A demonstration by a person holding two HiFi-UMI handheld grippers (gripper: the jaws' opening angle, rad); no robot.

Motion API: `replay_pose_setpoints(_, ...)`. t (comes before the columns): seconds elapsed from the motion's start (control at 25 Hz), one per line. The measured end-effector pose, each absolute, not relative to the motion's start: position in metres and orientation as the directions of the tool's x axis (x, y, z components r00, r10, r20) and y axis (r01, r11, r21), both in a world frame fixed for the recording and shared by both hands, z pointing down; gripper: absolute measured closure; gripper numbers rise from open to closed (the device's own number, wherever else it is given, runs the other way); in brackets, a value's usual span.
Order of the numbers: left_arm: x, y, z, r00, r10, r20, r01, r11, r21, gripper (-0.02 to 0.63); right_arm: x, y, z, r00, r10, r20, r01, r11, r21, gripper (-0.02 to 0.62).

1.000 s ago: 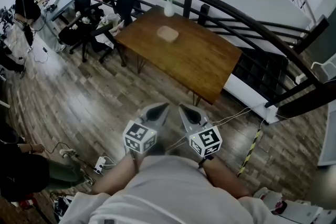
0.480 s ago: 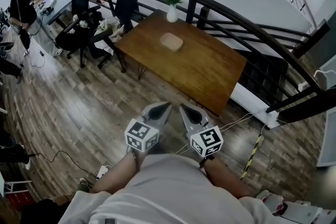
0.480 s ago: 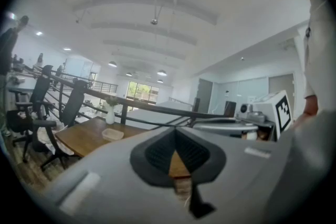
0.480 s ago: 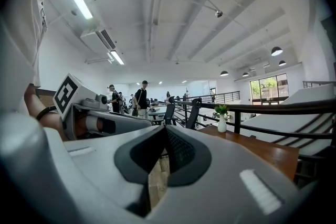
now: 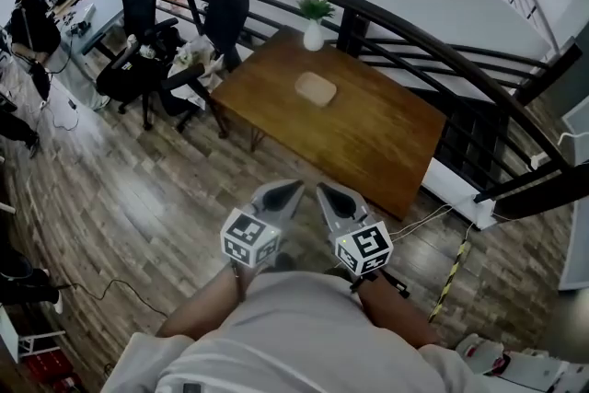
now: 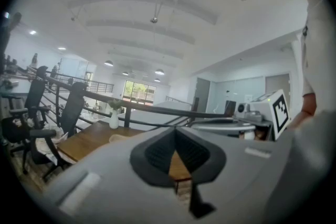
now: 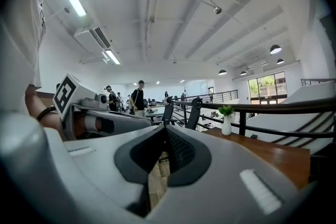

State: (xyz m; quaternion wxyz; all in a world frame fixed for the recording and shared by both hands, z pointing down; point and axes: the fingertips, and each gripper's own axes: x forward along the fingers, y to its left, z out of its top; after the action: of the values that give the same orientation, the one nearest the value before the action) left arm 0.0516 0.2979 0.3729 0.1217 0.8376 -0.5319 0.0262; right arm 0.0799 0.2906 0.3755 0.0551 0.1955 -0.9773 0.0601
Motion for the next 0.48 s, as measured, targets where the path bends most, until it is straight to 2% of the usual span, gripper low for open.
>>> replay_pose_setpoints(0.48,0.000,0.296,0.387,0.390,-0.901,0.191,-0.915,-0.355,0.194,0.603,0.019,0.282,0.389,-0.943,-0.300,0.145,-0.319,0.938,-0.132,0.589)
